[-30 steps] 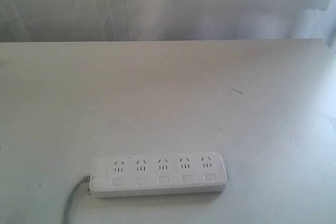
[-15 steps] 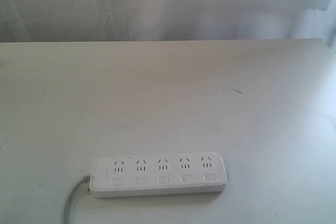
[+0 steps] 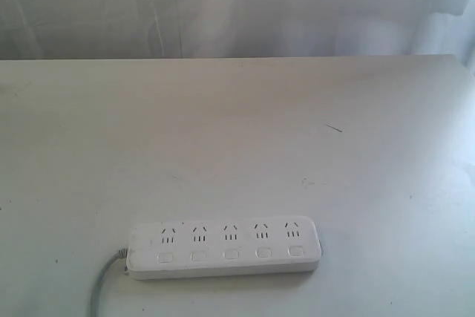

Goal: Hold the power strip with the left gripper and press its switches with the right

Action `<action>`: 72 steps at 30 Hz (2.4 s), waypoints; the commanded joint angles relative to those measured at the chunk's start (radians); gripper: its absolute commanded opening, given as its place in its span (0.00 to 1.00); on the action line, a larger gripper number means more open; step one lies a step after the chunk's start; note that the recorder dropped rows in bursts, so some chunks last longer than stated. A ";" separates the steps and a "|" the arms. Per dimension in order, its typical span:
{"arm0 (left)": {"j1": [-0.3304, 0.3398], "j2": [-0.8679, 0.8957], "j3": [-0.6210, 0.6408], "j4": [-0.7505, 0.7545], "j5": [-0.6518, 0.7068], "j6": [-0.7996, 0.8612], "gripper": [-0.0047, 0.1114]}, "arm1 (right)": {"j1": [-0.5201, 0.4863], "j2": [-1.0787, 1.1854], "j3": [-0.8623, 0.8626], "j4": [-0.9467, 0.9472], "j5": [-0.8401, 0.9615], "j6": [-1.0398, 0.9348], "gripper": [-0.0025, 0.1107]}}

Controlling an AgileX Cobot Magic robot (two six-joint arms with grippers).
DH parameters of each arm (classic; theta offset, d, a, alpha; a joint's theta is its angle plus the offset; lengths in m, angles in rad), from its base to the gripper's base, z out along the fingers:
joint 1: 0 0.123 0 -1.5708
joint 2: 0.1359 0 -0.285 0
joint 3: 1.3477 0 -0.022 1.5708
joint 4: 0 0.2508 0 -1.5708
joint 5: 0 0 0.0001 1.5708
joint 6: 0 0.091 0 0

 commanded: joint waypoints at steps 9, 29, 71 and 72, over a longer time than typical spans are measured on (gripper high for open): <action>-0.006 -0.004 0.003 -0.015 -0.001 0.028 0.04 | -0.005 -0.005 0.001 0.000 -0.019 0.079 0.02; -0.006 -0.004 0.003 -0.015 -0.001 0.028 0.04 | -0.005 -0.005 0.001 -0.002 -0.070 0.283 0.02; -0.006 -0.004 0.003 -0.015 -0.001 0.028 0.04 | -0.005 -0.005 0.001 -0.002 -0.070 0.283 0.02; -0.006 -0.004 0.003 -0.015 -0.001 0.028 0.04 | -0.005 -0.005 0.001 -0.002 -0.070 0.283 0.02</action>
